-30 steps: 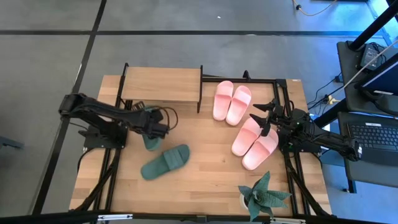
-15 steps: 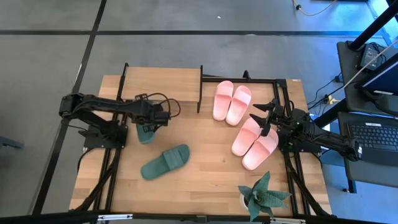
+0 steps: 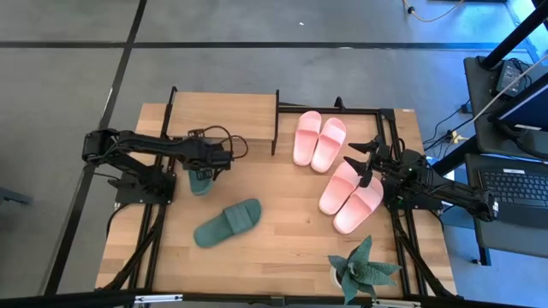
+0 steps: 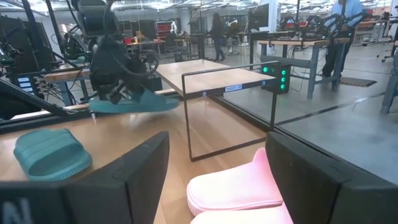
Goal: Pick and place slides into the shelf
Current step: Put the green slide under the shelf
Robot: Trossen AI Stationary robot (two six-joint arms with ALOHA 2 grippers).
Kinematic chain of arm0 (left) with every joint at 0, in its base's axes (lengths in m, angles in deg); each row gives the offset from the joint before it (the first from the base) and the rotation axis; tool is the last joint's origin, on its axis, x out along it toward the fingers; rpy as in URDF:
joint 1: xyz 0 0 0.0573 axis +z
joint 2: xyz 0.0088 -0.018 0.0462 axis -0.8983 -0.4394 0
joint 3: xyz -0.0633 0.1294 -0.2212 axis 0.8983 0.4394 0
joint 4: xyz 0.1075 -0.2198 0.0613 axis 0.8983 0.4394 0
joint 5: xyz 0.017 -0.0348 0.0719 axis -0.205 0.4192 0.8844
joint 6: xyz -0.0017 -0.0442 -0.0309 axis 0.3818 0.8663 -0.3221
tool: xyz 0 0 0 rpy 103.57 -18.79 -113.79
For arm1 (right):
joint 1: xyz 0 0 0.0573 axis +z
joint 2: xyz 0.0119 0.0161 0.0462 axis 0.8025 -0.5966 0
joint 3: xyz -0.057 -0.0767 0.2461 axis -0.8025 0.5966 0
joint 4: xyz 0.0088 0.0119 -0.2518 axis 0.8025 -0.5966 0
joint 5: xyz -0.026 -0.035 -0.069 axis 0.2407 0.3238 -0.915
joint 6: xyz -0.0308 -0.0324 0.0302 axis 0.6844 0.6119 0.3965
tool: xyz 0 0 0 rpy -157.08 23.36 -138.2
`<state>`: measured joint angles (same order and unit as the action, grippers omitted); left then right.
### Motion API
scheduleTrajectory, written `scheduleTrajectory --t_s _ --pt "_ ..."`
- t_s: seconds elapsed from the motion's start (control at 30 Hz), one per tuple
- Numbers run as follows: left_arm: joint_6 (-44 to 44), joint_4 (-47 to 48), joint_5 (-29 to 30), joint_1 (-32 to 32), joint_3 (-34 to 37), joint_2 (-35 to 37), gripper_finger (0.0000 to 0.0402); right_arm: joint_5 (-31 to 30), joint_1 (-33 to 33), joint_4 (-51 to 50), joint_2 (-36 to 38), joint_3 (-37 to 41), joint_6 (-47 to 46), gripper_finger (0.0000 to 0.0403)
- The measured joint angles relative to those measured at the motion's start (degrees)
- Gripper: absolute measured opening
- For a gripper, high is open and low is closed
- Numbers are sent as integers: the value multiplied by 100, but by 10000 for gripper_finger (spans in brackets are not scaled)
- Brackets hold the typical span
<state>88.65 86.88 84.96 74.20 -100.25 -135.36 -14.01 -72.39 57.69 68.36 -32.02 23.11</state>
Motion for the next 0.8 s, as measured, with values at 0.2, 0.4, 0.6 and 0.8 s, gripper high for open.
scheduleTrajectory --t_s 0.2,0.4,0.6,0.8 --pt "-435 -25 116 87 9 0 2 0 0 -1 0 0 -151 268" --pt "-830 1 94 210 9 -7 2 0 1 -1 0 0 -150 268" --pt "-1110 -69 107 362 9 -9 2 1 0 -1 1 0 -148 268" --pt "-1372 -201 112 467 9 -9 2 0 1 -1 0 0 -126 268"
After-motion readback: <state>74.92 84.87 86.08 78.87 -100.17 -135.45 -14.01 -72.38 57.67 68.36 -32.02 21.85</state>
